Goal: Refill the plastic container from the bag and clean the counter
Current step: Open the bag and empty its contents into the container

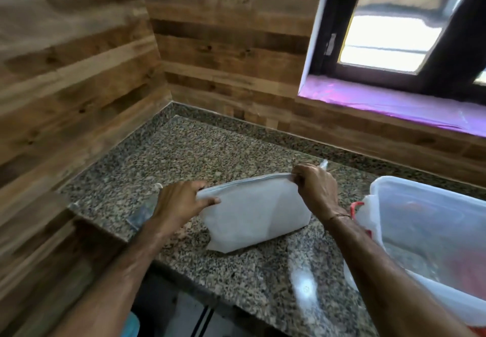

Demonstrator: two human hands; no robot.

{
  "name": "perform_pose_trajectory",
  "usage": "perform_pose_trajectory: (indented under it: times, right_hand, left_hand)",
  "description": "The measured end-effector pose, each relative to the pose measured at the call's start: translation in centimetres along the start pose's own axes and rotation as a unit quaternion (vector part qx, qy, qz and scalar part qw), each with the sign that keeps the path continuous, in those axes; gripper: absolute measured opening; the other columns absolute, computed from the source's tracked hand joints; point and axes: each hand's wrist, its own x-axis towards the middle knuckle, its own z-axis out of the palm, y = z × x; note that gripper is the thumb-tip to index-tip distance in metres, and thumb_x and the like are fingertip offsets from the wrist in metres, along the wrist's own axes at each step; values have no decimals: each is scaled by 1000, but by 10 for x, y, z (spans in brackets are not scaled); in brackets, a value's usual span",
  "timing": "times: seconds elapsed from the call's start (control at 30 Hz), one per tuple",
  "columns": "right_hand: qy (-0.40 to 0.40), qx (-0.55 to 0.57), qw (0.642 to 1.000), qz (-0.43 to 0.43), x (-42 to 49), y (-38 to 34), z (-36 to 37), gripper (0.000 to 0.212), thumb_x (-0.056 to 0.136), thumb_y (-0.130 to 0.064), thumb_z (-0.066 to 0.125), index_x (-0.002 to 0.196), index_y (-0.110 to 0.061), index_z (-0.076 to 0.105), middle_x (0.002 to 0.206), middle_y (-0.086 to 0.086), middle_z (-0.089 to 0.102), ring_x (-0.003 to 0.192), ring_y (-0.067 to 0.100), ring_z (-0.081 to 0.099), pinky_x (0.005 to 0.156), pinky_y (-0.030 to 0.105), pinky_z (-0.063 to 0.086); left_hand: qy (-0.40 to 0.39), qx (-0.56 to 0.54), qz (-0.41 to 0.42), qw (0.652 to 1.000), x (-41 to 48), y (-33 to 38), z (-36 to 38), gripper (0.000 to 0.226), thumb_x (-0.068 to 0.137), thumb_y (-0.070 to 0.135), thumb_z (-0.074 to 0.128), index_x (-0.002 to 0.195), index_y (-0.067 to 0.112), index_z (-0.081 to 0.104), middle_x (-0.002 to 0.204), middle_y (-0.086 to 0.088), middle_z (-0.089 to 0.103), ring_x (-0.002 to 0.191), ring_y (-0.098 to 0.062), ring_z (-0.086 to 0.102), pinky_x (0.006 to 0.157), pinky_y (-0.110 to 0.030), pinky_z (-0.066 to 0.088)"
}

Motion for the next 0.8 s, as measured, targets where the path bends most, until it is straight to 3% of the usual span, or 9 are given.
perform_pose_trajectory:
  times: [0.1,0.2,0.27,0.37,0.47,0.63,0.73,0.8]
  right_hand:
    - [1,35,998,-59,-10,-34,12,9,90,-21,70,97,-23,75,101,-2,75,91,27,69,62,31,48]
    - [-66,97,986,-122,-21,-81,33,25,90,-35,73,114,-26,73,115,-6,73,97,17,68,75,31,57]
    - [-94,121,978,-145,-29,-112,44,35,89,-47,71,120,-31,70,117,-9,71,97,14,66,77,33,58]
    - [-96,188,969,-127,-37,-149,53,39,85,-59,69,113,-32,73,111,-12,73,87,10,66,66,25,49]
    - [-92,274,954,-81,-43,-167,59,27,84,-49,75,95,-25,77,96,-10,69,72,7,59,60,26,44]
    - [-58,439,896,39,-51,-167,67,19,83,-28,83,84,-10,75,97,-1,50,91,12,52,74,21,48]
    - [-55,491,864,95,-54,-169,67,21,84,-17,81,70,-13,66,90,2,49,85,12,51,73,18,46]
    - [-56,527,839,126,-54,-167,67,20,84,-10,80,71,-10,64,87,14,59,79,21,62,72,23,53]
  left_hand:
    - [-26,-64,-30,997,-1,-17,-26,36,80,63,73,76,28,66,62,7,63,61,-16,60,53,-29,37]
    - [-31,-117,-21,992,1,-21,-50,21,85,48,77,76,30,71,67,16,66,65,-3,62,56,-24,42]
    - [-26,-137,-4,990,3,-18,-62,12,86,40,78,79,31,74,73,18,69,71,4,62,59,-22,43]
    - [-28,-203,25,978,4,-12,-69,5,88,27,77,83,27,76,80,15,74,78,-2,68,70,-32,57]
    - [-46,-303,40,951,1,-11,-63,12,87,16,76,83,27,75,79,13,74,79,-4,71,74,-39,60]
    - [-10,-474,-38,880,-16,-23,-33,16,87,22,79,100,23,68,91,6,75,88,-10,72,78,-33,60]
    - [-63,-461,-38,884,-29,-22,-6,17,83,22,82,96,27,71,91,8,75,89,-8,70,80,-33,58]
    - [-43,-455,-41,889,-33,-16,4,11,85,30,81,90,27,72,87,9,75,85,-7,71,78,-37,59]
